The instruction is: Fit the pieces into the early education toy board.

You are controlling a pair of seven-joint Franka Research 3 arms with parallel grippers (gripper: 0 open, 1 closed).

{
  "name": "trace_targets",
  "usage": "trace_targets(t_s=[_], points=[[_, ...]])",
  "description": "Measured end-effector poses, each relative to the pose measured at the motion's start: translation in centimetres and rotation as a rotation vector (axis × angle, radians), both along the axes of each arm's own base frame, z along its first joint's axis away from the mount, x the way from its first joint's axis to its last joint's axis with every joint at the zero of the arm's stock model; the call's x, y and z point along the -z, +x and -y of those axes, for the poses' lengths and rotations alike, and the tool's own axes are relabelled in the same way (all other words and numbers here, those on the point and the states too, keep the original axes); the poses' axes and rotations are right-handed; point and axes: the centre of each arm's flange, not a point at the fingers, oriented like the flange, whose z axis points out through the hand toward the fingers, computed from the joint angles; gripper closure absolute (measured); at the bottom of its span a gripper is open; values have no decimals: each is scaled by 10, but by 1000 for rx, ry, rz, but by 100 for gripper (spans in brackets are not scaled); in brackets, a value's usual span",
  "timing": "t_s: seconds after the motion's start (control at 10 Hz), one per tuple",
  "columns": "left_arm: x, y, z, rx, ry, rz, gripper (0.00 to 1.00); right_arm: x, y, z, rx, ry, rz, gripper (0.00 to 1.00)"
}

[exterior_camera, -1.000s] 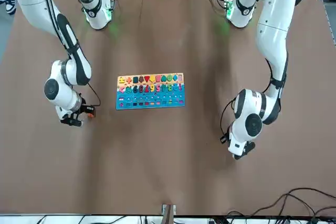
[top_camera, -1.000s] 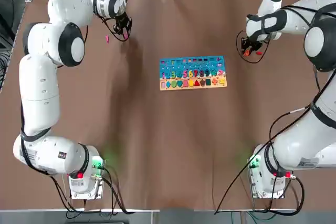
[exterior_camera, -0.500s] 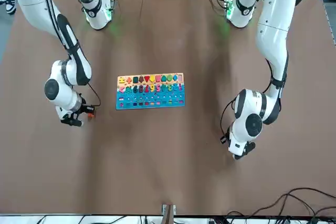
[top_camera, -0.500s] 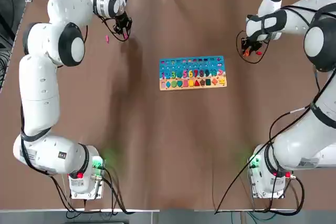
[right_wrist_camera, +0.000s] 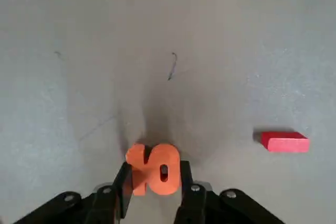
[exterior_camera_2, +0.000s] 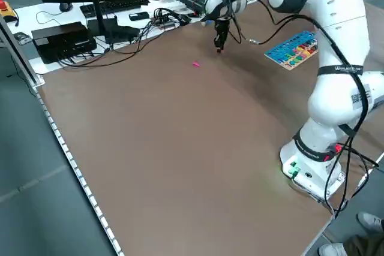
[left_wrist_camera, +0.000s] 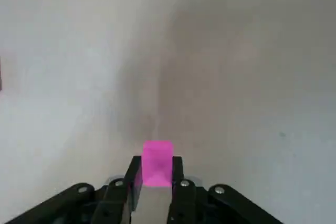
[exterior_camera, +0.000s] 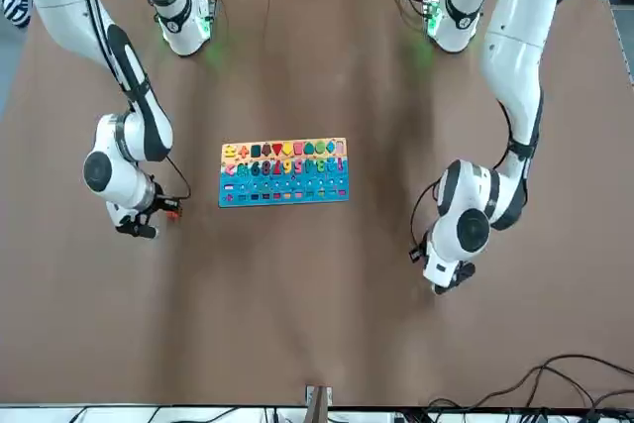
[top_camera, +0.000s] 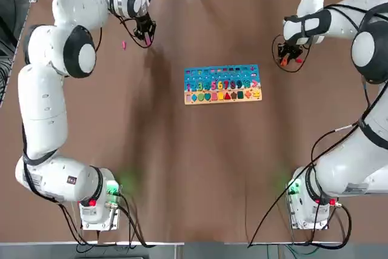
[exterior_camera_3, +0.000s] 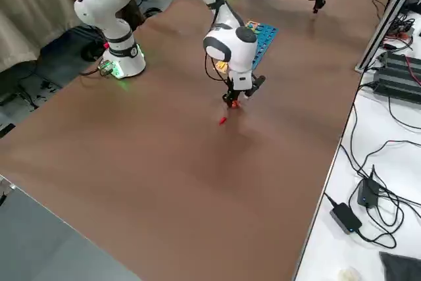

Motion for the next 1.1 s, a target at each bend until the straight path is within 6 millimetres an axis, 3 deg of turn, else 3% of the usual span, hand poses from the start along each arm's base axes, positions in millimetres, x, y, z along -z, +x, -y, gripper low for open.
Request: trace_targets(t_s=[0.3, 0.6, 0.8, 0.9, 1.1], points=[[-35, -60, 66, 110, -25, -23, 74, -35, -7, -57, -47, -9, -30, 60], [-75, -145, 151, 180, -9, -10, 74, -63, -28, -142, -72, -22, -11, 60], [-78, -202, 198, 202, 9, -26, 74, -61, -55, -207, -80, -35, -5, 60], [-72, -222, 212, 207, 16, -40, 74, -60, -64, -228, -96, -30, 15, 60], [-63, -247, 226, 219, 25, -61, 74, -48, -72, -231, -97, -7, 69, 60]])
